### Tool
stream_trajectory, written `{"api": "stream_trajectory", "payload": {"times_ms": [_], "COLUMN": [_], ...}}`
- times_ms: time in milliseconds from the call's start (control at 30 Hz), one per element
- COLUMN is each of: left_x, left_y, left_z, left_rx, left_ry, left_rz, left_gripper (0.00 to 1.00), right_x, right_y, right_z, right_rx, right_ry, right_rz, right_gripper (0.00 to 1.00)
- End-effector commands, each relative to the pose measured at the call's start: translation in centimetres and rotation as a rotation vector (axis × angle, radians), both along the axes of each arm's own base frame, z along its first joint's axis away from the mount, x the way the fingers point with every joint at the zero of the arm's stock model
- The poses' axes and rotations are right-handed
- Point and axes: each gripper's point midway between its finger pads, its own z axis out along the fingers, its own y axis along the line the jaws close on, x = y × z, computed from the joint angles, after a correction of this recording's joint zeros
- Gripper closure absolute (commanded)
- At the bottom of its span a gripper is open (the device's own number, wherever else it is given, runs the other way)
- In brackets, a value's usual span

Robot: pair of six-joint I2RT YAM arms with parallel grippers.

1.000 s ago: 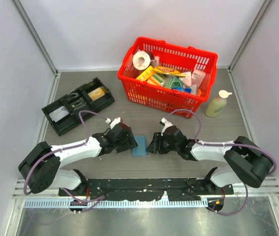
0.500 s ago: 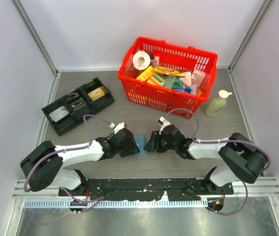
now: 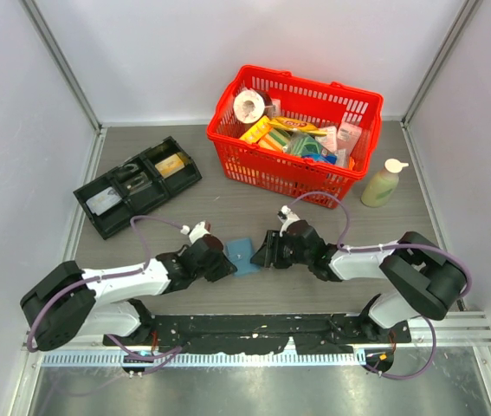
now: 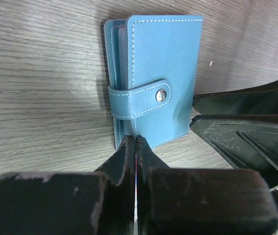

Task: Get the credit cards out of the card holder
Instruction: Open the card holder at the center of the board.

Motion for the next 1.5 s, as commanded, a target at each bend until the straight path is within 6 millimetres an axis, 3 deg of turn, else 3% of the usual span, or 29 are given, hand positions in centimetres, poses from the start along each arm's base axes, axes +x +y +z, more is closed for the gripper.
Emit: {"api": "stream_trajectory", "payload": {"times_ms": [0, 267, 367, 433, 467, 500, 700, 767, 900, 1100, 1467], "left_x": [0.9, 0.6, 0.5, 0.4, 0.4, 0.5, 1.6, 2.4, 3.2, 2.9, 3.0], "left_y": [0.3, 0.1, 0.6, 1.1, 1.5, 1.9, 2.4, 2.4, 2.0, 0.0, -1.2], "left_z": [1.0, -0.4, -1.2, -1.4, -1.5, -1.3, 2.3, 3.9, 4.8, 3.4, 1.0], "left_rx": [-0.049, -0.044, -0.003, 0.039, 0.069, 0.107, 0.268, 0.313, 0.353, 0.393, 0.459], "left_ry": [-0.045, -0.017, -0.005, -0.002, -0.001, -0.006, -0.062, -0.099, -0.113, -0.083, -0.043], "left_rz": [0.078, 0.065, 0.065, 0.063, 0.061, 0.054, -0.004, -0.003, -0.009, -0.063, -0.107], "left_gripper": [1.00, 1.00, 1.00, 1.00, 1.00, 0.98, 0.63, 0.58, 0.61, 0.63, 0.63], "right_x": [-0.7, -1.2, -1.2, -1.2, -1.2, -1.2, -0.8, -0.7, -0.1, 0.1, -0.2], "right_y": [0.2, 0.9, 0.5, 0.3, 0.3, 0.2, 0.1, 0.1, -0.5, -0.5, -0.2], "right_z": [-1.3, -3.4, -4.5, -4.5, -4.3, -4.1, -2.7, -2.5, -2.2, -2.2, -2.6], "right_rx": [-0.012, -0.072, -0.122, -0.125, -0.122, -0.124, -0.181, -0.194, -0.212, -0.213, -0.214], "right_ry": [0.037, 0.087, 0.092, 0.091, 0.085, 0.075, -0.017, -0.036, -0.072, -0.083, -0.078], "right_rz": [0.026, 0.067, 0.059, 0.051, 0.050, 0.049, 0.011, -0.009, -0.074, -0.092, -0.075], "right_gripper": [0.48, 0.51, 0.65, 0.80, 0.94, 0.99, 0.99, 0.99, 0.99, 0.99, 0.99]}}
